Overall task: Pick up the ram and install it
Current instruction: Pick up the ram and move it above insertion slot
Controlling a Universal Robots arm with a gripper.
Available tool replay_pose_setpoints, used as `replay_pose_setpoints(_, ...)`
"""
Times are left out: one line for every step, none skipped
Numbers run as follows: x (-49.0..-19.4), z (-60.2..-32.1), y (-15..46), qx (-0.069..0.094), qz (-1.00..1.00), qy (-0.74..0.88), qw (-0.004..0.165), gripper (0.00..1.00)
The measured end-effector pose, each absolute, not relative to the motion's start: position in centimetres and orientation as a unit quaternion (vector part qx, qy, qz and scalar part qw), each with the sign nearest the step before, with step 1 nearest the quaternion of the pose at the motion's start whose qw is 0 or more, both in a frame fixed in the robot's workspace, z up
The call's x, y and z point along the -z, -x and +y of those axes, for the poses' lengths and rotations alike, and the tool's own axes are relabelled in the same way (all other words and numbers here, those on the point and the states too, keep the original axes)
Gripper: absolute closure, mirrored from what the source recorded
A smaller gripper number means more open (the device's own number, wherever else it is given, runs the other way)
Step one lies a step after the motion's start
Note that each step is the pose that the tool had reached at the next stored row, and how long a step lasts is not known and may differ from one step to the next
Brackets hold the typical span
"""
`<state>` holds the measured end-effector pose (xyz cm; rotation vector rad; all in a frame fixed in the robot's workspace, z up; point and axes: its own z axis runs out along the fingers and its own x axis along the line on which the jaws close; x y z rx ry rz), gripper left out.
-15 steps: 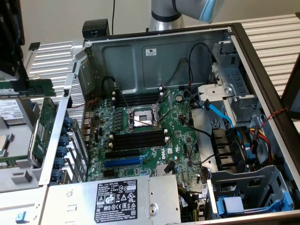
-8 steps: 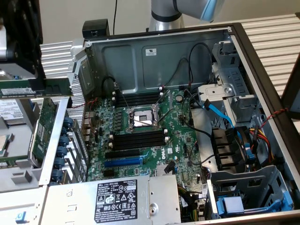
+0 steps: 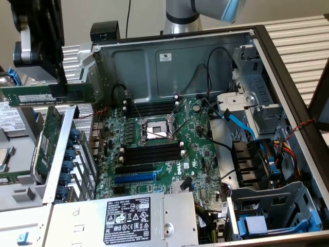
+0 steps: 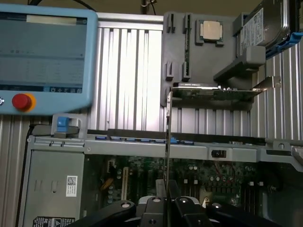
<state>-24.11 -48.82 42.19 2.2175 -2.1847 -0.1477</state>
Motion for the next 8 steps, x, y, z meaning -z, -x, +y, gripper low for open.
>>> replay_pose_setpoints(-42.2, -48.8, 23.8, 0.046, -0.701, -0.712, 0.011, 0.87)
replay_pose_setpoints(-42.2, -48.8, 23.6, 0.045, -0.701, -0.712, 0.010, 0.87)
replay_pose_setpoints(-42.2, -48.8, 23.3, 0.043, -0.701, -0.712, 0.009, 0.87)
replay_pose_setpoints(-42.2, -48.8, 23.1, 0.042, -0.701, -0.712, 0.007, 0.87)
replay_pose_setpoints(-42.2, -48.8, 22.8, 0.040, -0.701, -0.712, 0.005, 0.87)
replay_pose_setpoints(-42.2, -48.8, 22.6, 0.038, -0.701, -0.712, 0.003, 0.87)
replay_pose_setpoints(-42.2, -48.8, 22.3, 0.036, -0.701, -0.712, 0.001, 0.87)
replay_pose_setpoints(-42.2, -48.8, 22.1, 0.034, -0.701, -0.712, -0.001, 0.87)
